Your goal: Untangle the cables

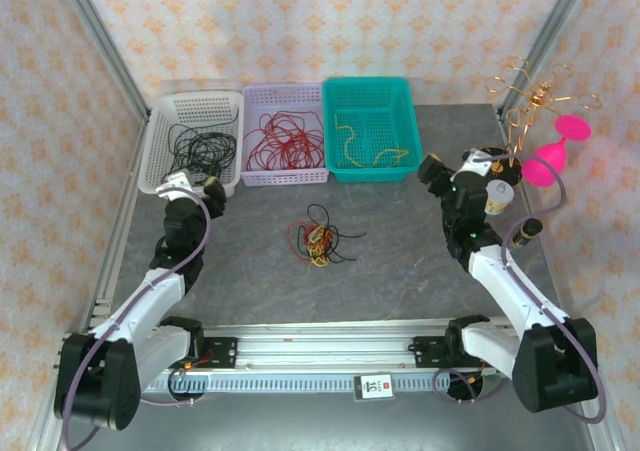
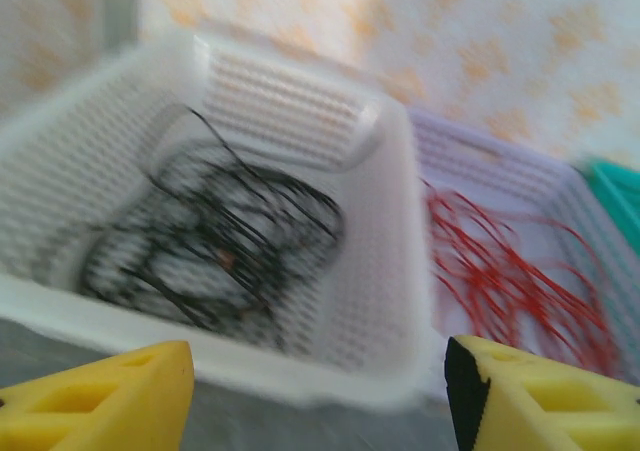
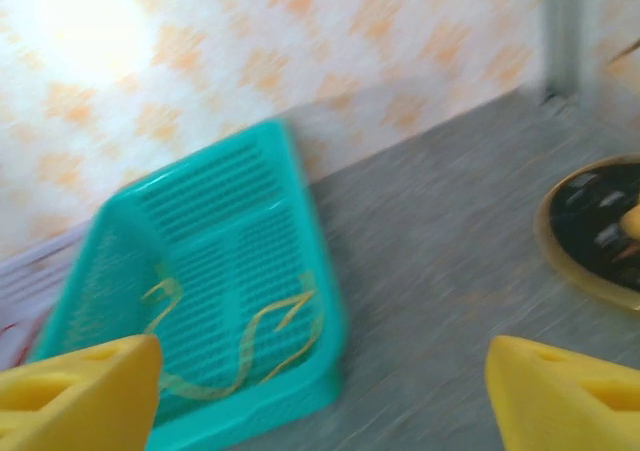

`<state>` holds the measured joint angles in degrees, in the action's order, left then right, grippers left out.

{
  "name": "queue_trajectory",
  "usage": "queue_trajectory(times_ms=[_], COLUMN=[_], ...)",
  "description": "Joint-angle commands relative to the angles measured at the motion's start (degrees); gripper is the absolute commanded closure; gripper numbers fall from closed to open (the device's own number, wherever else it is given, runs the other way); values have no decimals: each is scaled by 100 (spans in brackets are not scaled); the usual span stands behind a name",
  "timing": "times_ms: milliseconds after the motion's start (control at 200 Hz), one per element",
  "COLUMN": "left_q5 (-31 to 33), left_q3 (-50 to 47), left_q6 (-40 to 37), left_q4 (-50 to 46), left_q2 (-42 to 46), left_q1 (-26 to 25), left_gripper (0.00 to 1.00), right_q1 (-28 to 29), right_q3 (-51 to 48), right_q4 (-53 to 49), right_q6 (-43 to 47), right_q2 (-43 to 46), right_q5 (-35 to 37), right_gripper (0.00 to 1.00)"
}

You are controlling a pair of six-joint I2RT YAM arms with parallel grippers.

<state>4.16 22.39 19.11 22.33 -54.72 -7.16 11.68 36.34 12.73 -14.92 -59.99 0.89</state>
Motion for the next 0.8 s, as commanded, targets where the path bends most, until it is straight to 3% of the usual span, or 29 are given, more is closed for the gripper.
queue_trajectory(times_ms=[0,135,265,375,576,791], left_q5=[-785,-1314,-1762,-1997,-2309,-2422], left_q3=[53,-189,-306,-339,-271,-287], left_q6=[815,1113,1113,979,839,739], left_q4=[-1353,-1430,-1412,-1363,-1369,-1293], left_q2=[276,452,470,428,231,146], left_q1=[-690,-1385,-1578,-1584,-1587,-1587], left_gripper=[33,35,37,37,37,37], right_q1=[554,1426,2044,2125,2154,2195], right_q3=[245,100,-174,-278,-209,-275], right_q4=[-2192,-2615,-2158,-1368,-907,-368], right_q6=[-948,-1856,-2358,-2596,-2690,-2791], right_q2=[15,-168,-630,-1200,-1837,-2223], right_q5=[-951,-1161,-1121,-1484,-1346,-1406], right_gripper=[21,26,30,34,39,54])
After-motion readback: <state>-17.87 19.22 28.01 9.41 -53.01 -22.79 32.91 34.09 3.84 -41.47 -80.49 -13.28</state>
